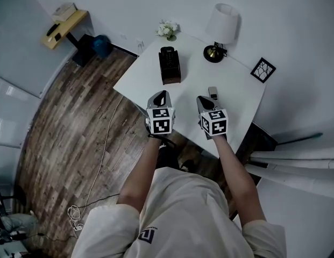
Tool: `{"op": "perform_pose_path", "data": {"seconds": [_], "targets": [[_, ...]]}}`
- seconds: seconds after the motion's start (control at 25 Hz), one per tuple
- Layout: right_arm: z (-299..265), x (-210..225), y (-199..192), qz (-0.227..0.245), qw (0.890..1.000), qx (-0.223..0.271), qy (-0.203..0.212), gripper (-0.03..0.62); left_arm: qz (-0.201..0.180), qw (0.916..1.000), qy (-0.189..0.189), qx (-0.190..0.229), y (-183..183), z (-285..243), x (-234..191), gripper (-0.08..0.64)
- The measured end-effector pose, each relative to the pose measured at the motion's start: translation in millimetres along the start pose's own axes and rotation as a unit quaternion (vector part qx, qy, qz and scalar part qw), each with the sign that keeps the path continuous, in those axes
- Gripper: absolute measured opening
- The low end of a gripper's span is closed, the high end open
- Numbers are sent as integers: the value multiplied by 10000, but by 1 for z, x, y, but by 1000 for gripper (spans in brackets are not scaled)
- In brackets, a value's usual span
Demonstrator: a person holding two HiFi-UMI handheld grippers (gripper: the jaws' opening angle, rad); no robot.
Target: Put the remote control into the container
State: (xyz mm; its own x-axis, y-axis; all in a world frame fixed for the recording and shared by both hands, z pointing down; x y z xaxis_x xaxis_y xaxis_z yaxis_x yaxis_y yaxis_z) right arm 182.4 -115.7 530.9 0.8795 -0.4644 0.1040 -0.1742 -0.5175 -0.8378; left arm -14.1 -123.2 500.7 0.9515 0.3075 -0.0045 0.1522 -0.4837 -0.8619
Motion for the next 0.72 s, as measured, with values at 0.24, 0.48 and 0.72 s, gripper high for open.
{"op": "perform_pose_path", "data": {"seconds": [0.24,0.48,0.72], "targets": [[9,5,-4,44,10000,1,2,3,23,10000,26,52,-3,-4,2,5],[10,3,2,137,9999,-16,13,3,254,9996,51,103,2,2,-4,6],[8,5,9,215,9997,-84,-36,3,427,9987,-48,290,12,7,-9,5]]}}
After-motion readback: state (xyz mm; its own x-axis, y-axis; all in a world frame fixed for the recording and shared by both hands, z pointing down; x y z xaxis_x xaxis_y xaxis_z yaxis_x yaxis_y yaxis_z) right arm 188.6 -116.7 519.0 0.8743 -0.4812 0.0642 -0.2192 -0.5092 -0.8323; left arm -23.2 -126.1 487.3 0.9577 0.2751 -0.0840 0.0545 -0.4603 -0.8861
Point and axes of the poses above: the fingertips, and each gripper's own axes: z backward along the fingers, x to its right, y out of its top, the point moved 8 cm from there along z, backward along the fingers, and after that the axes turned 6 degrees about -x, right-handed, at the moved point
